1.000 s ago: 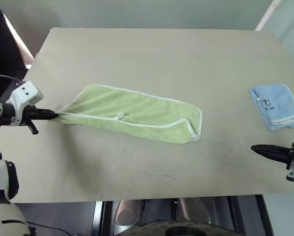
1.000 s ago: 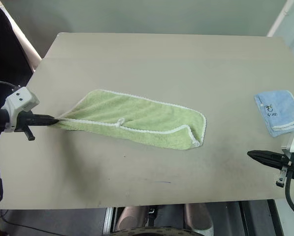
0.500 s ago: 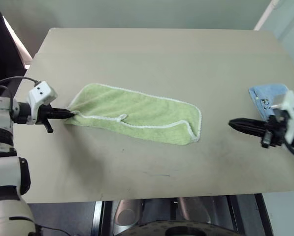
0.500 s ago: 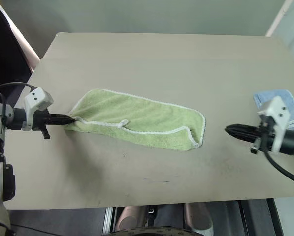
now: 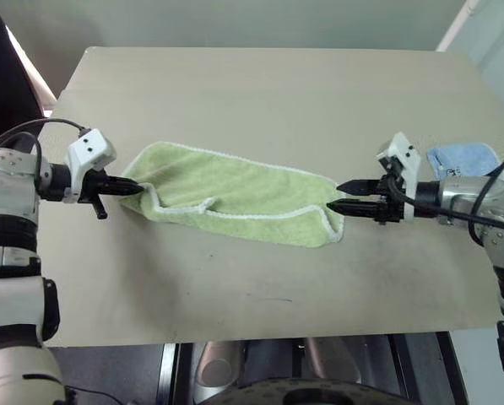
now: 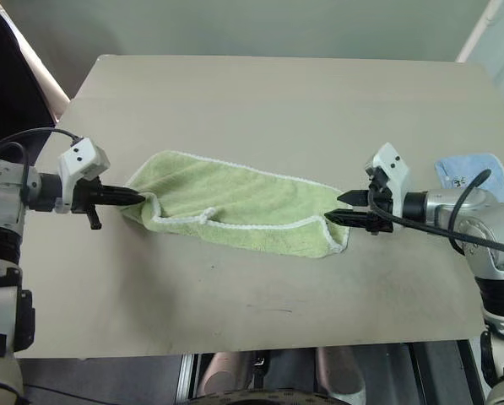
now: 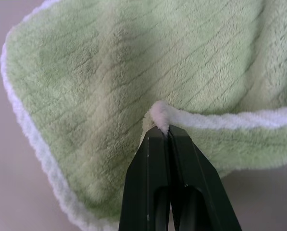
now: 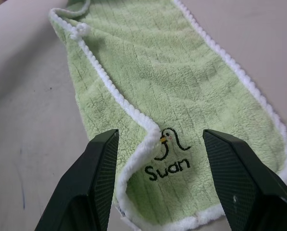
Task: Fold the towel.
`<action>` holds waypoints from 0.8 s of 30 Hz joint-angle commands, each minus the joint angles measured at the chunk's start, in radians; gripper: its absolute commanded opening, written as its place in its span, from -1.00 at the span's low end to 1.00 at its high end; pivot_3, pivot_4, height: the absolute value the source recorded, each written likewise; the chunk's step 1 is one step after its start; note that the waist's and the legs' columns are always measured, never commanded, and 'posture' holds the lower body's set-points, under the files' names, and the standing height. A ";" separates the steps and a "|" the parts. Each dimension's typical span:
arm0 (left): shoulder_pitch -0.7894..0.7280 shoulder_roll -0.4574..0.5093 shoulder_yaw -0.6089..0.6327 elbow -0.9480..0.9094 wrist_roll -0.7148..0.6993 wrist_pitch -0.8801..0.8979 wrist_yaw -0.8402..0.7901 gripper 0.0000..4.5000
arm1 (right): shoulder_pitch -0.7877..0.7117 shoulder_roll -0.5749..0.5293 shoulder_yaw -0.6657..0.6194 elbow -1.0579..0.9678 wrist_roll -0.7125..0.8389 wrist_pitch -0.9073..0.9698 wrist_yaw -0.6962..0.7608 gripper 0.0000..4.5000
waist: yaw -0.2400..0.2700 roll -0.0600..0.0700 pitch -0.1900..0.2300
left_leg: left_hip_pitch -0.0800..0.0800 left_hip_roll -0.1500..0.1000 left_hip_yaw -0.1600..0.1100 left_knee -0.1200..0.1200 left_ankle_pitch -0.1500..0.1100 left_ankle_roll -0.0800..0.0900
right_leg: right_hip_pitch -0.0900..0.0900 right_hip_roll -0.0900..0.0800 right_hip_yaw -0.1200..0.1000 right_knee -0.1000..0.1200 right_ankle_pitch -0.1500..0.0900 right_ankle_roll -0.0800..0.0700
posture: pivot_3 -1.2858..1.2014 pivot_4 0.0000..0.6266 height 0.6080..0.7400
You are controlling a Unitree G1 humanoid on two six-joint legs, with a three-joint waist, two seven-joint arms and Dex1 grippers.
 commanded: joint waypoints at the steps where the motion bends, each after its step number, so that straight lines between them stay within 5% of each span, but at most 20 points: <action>1: 0.015 0.021 0.024 -0.097 -0.027 0.057 0.012 -1.00 | -0.038 0.027 0.029 0.022 -0.005 0.038 -0.010 0.30 | 0.000 0.000 0.000 | -0.001 0.000 0.000 0.000 0.000 0.000 | -0.001 0.000 0.000 0.000 0.000 0.000 | 0.03 -0.52 0.81; 17: 0.056 0.045 0.021 -0.250 -0.045 0.173 0.061 -1.00 | -0.120 0.121 0.144 0.111 -0.064 0.085 0.019 0.30 | -0.003 0.000 0.000 | -0.001 0.000 -0.001 -0.001 0.001 -0.001 | -0.003 0.000 0.000 0.001 0.001 -0.003 | 0.03 -0.52 0.81; 24: 0.055 0.058 0.027 -0.245 -0.054 0.176 0.064 -1.00 | -0.062 0.049 0.092 -0.016 -0.027 0.065 0.059 -0.65 | 0.000 0.000 0.000 | -0.002 0.000 -0.001 -0.001 0.001 -0.001 | -0.003 0.000 0.000 0.000 0.001 -0.004 | 0.03 -0.52 0.81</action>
